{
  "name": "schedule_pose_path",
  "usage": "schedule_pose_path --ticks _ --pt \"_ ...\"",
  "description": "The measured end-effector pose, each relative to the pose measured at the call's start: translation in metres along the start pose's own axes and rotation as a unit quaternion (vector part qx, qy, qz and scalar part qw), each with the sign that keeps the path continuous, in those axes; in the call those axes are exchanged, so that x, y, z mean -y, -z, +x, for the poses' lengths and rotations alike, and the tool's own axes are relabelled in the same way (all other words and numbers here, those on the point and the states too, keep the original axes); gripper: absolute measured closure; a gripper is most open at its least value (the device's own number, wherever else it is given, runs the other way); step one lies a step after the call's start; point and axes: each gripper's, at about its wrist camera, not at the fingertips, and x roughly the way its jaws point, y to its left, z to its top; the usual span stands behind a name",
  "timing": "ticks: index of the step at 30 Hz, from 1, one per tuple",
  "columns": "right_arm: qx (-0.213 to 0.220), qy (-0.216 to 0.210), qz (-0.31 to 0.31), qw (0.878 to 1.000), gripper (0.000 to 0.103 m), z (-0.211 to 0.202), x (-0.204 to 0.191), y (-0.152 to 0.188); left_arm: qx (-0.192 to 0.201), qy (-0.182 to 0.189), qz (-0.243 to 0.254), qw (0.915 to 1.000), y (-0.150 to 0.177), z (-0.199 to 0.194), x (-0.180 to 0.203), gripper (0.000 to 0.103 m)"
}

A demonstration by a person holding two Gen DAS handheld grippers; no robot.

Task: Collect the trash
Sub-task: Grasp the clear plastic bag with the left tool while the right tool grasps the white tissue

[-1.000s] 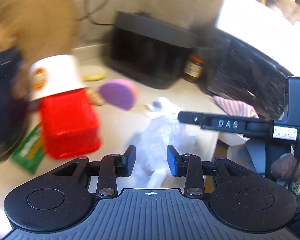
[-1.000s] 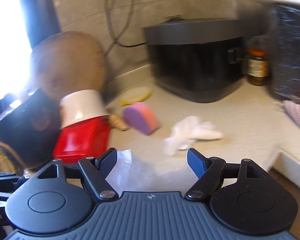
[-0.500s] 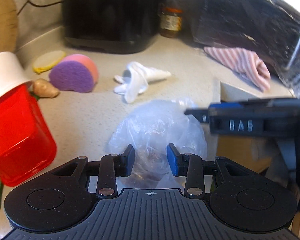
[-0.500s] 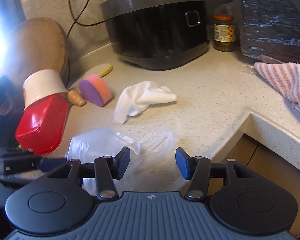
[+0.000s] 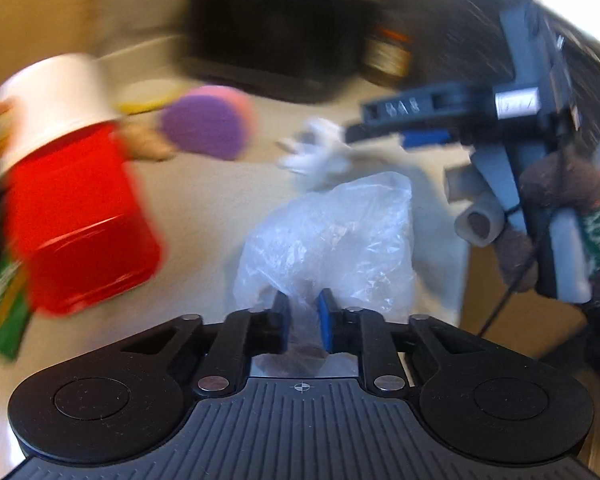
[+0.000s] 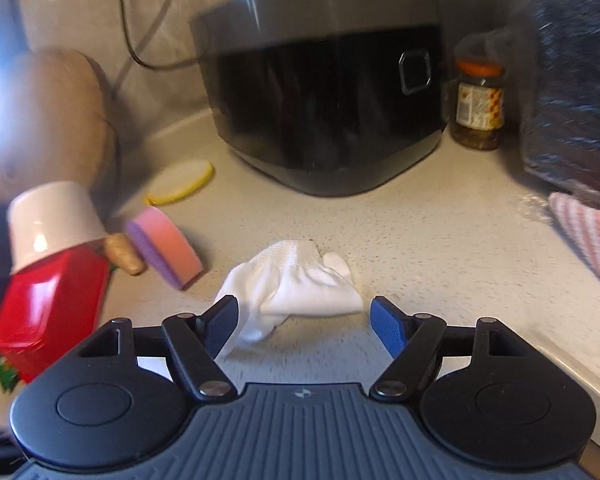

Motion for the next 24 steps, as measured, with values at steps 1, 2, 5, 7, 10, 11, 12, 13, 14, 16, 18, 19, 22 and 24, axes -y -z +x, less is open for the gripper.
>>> schedule_pose_path --ticks 1,2,5,7,10,11,12,13,14,16,18,19,22,24 --pt "-0.003 0.000 -0.002 1.000 0.029 0.007 -0.003 -0.002 0.007 -0.008 -0.015 0.9998 0.003 -0.006 -0.006 0.089" --pt "-0.006 -0.002 -0.009 1.000 0.028 0.014 -0.007 -0.005 0.013 -0.013 -0.026 0.9995 0.005 -0.012 -0.012 0.089" --pt "-0.014 0.000 -0.044 0.999 0.022 0.030 -0.022 -0.011 0.023 -0.021 -0.042 0.9986 0.011 -0.028 -0.024 0.090" --pt "-0.015 0.007 -0.063 0.998 0.022 0.038 -0.032 -0.013 0.024 -0.028 -0.048 0.9982 0.015 -0.035 -0.029 0.091" --pt "-0.025 0.004 -0.067 0.997 0.022 0.047 -0.042 -0.014 0.031 -0.036 -0.056 0.9973 0.021 -0.047 -0.037 0.091" --pt "-0.030 0.001 -0.065 0.997 0.025 0.049 -0.044 -0.014 0.034 -0.038 -0.059 0.9969 0.023 -0.051 -0.039 0.091" --pt "-0.034 0.001 -0.063 0.997 0.038 0.050 -0.047 -0.013 0.037 -0.040 -0.064 0.9965 0.025 -0.056 -0.041 0.091" --pt "-0.038 0.001 -0.062 0.997 0.048 0.050 -0.050 -0.012 0.041 -0.040 -0.069 0.9959 0.027 -0.060 -0.044 0.091" --pt "-0.041 0.004 -0.058 0.997 0.063 0.049 -0.053 -0.010 0.044 -0.039 -0.075 0.9954 0.029 -0.064 -0.047 0.091" --pt "-0.041 0.000 -0.048 0.998 0.074 0.041 -0.057 -0.007 0.050 -0.033 -0.088 0.9943 0.033 -0.070 -0.054 0.091" --pt "-0.039 -0.010 -0.042 0.998 0.080 0.030 -0.062 -0.003 0.052 -0.027 -0.095 0.9937 0.035 -0.073 -0.058 0.091" --pt "-0.035 -0.015 -0.041 0.998 0.080 0.023 -0.066 0.000 0.053 -0.024 -0.096 0.9937 0.037 -0.075 -0.059 0.091" --pt "-0.025 -0.032 -0.039 0.998 0.081 -0.004 -0.078 0.008 0.055 -0.017 -0.095 0.9937 0.040 -0.079 -0.062 0.091" --pt "-0.021 -0.044 -0.038 0.998 0.081 -0.023 -0.086 0.015 0.057 -0.014 -0.101 0.9932 0.042 -0.081 -0.066 0.091"
